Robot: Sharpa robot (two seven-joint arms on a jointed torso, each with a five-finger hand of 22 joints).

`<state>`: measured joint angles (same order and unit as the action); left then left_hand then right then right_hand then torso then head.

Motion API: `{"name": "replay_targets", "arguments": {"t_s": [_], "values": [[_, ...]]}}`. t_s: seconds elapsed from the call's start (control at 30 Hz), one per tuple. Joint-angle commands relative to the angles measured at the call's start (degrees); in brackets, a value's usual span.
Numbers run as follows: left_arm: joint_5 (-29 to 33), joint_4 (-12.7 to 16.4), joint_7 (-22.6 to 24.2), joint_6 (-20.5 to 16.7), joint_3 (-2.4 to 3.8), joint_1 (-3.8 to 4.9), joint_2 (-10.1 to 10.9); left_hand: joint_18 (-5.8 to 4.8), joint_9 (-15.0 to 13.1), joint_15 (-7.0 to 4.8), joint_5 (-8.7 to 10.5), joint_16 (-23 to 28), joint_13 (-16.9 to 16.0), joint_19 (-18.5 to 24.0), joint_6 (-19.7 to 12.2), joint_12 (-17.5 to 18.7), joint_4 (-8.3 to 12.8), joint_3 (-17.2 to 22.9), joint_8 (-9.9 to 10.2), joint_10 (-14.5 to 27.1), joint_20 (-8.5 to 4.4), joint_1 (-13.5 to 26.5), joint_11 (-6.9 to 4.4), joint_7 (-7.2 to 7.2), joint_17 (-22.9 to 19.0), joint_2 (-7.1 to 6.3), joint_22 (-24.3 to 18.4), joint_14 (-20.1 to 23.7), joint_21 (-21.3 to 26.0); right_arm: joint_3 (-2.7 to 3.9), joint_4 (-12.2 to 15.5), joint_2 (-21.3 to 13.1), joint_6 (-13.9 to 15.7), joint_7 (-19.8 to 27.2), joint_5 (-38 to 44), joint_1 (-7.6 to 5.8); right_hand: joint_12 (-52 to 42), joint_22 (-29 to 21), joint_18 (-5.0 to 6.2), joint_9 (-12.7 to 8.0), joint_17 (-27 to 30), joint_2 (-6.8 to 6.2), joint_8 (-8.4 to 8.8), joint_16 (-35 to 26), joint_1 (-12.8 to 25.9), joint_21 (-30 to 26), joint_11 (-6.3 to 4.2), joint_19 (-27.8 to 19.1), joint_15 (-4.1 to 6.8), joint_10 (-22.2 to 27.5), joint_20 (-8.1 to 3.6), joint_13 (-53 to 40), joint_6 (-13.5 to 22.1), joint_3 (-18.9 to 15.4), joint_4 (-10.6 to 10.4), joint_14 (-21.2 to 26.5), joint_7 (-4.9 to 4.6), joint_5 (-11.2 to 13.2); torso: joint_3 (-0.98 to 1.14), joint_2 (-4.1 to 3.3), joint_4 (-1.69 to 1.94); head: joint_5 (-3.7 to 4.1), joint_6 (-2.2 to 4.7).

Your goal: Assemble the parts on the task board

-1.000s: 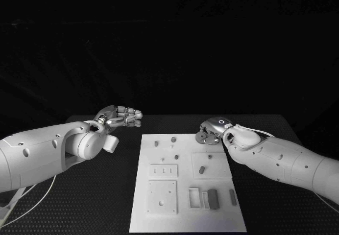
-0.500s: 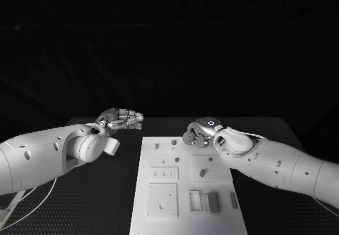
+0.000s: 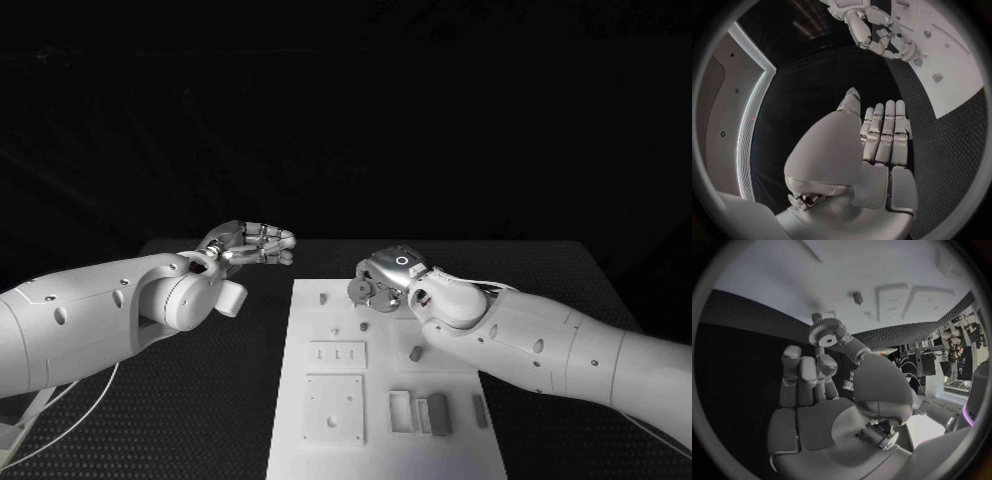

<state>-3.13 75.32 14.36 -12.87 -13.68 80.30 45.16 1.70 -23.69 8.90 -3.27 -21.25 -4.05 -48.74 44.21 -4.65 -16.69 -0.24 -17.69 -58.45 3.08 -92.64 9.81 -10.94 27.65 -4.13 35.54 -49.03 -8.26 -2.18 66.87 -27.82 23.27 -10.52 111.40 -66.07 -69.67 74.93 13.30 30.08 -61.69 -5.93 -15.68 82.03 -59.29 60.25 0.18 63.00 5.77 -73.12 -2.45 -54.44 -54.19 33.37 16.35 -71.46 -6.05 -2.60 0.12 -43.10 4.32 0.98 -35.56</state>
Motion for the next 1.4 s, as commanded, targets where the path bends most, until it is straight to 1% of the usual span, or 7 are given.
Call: {"name": "replay_targets", "arguments": {"t_s": [0.03, 0.07, 0.27, 0.4, 0.63, 1.17, 1.4], "values": [[-0.1, 0.1, 0.5, 0.1, 0.06, 0.05, -0.2, 1.11, 0.1, 0.18, 0.3, 0.2, 0.0, -0.3, -0.2, 0.3, 0.1, -0.4, 0.2, 0.3, 0.25, -0.2, -0.06, -0.1, 0.1, 0.25, -0.1, -0.1, 0.2, -0.53, -0.6, 0.7, -1.2, -1.2, 2.0, 0.02, 0.4, 0.3, 1.7, 0.0, 0.1, -0.57, -0.1, -0.2, -0.2, 0.2, -0.08, 0.4, -0.02, -0.5, -0.21, 0.1, -0.6, 0.3, -0.2, -0.3, -0.5, -0.2, -0.01, -0.02, 0.12, 0.03, -0.08], [-0.1, 0.0, 0.4, 0.1, 0.06, 0.05, -0.2, 1.12, 0.1, 0.18, 0.3, 0.2, 0.0, -0.3, -0.2, 0.3, 0.1, -0.4, 0.2, 0.3, 0.25, -0.2, -0.06, -0.09, 0.1, 0.25, -0.1, -0.1, 0.2, -0.98, -0.8, 1.1, -1.4, -1.2, 2.0, 0.02, 0.4, 0.3, 1.7, 0.0, 0.1, -0.58, -0.09, -0.2, -0.2, 0.2, -0.08, 0.4, -0.02, -0.5, -0.21, 0.1, -0.6, 0.3, -0.2, -0.3, -0.5, -0.2, -0.01, -0.03, 0.15, 0.02, -0.12], [-0.1, 0.0, 0.5, 0.1, 0.07, 0.05, -0.3, 1.12, 0.1, 0.18, 0.3, 0.2, 0.0, -0.3, -0.2, 0.3, 0.1, -0.4, 0.2, 0.3, 0.25, -0.2, -0.06, -0.09, 0.1, 0.23, -0.1, -0.1, 0.2, -1.73, -2.4, 3.0, -2.2, -1.4, 2.1, 0.09, 0.4, 0.3, 1.7, 0.0, 0.2, -0.59, -0.07, -0.2, -0.2, 0.2, -0.08, 0.4, -0.02, -0.5, -0.22, 0.1, -0.5, 0.3, -0.2, -0.3, -0.5, -0.2, 0.03, -0.07, -0.06, -0.22, -0.26], [-0.1, 0.0, 0.5, 0.2, 0.07, 0.05, -0.3, 1.12, 0.1, 0.18, 0.3, 0.2, 0.0, -0.3, -0.2, 0.3, 0.1, -0.4, 0.2, 0.3, 0.25, -0.2, -0.06, -0.08, 0.1, 0.23, -0.1, -0.1, 0.2, -1.87, -2.5, 3.3, -2.6, -1.6, 2.2, 0.14, 0.5, 0.3, 1.7, -0.1, 0.4, -0.68, -0.01, -0.3, -0.1, 0.2, -0.07, 0.4, -0.03, -0.5, -0.22, 0.1, -0.5, 0.4, -0.2, -0.2, -0.52, -0.2, 0.02, -0.05, 0.06, -0.23, -0.4], [-0.1, 0.1, 0.5, 0.1, 0.07, 0.06, -0.1, 1.11, 0.1, 0.18, 0.3, 0.2, 0.0, -0.3, -0.2, 0.4, 0.1, -0.4, 0.2, 0.3, 0.26, -0.2, -0.06, -0.07, 0.1, 0.23, -0.1, -0.1, 0.2, -1.94, -2.8, 3.5, -2.4, -1.9, 2.4, 0.14, 0.5, 0.2, 1.7, -0.1, 0.4, -0.78, 0.02, -0.4, 0.0, 0.1, -0.06, 0.4, -0.04, -0.5, -0.23, 0.2, -0.4, 0.4, -0.2, -0.2, -0.53, -0.2, 0.05, -0.02, -0.12, -0.45, -0.46], [-0.1, 0.0, 0.4, 0.3, 0.07, 0.06, -0.3, 1.11, 0.1, 0.18, 0.3, 0.3, 0.0, -0.3, -0.2, 0.4, 0.1, -0.4, 0.2, 0.3, 0.26, -0.2, -0.06, -0.06, 0.2, 0.23, -0.1, -0.1, 0.3, -2.48, -3.9, 4.7, -3.3, -1.7, 2.3, 0.24, 0.6, 0.2, 1.7, -0.1, 0.5, -0.98, 0.11, -0.4, 0.2, 0.1, -0.03, 0.5, -0.05, -0.6, -0.24, 0.2, -0.4, 0.5, -0.3, -0.2, -0.56, -0.2, 0.07, -0.04, 0.01, -0.62, -0.62], [-0.1, 0.1, 0.5, 0.2, 0.07, 0.06, -0.4, 1.11, 0.1, 0.19, 0.31, 0.3, 0.0, -0.3, -0.2, 0.4, 0.1, -0.5, 0.2, 0.3, 0.26, -0.2, -0.06, -0.06, 0.2, 0.22, -0.1, -0.1, 0.3, -2.57, -4.5, 5.0, -3.6, -1.7, 2.2, 0.24, 0.6, 0.2, 1.7, -0.1, 0.7, -1.19, 0.2, -0.5, 0.3, 0.0, 0.0, 0.5, -0.07, -0.6, -0.25, 0.2, -0.3, 0.6, -0.3, -0.1, -0.59, -0.2, 0.03, -0.02, -0.11, -0.7, -0.71]]}}
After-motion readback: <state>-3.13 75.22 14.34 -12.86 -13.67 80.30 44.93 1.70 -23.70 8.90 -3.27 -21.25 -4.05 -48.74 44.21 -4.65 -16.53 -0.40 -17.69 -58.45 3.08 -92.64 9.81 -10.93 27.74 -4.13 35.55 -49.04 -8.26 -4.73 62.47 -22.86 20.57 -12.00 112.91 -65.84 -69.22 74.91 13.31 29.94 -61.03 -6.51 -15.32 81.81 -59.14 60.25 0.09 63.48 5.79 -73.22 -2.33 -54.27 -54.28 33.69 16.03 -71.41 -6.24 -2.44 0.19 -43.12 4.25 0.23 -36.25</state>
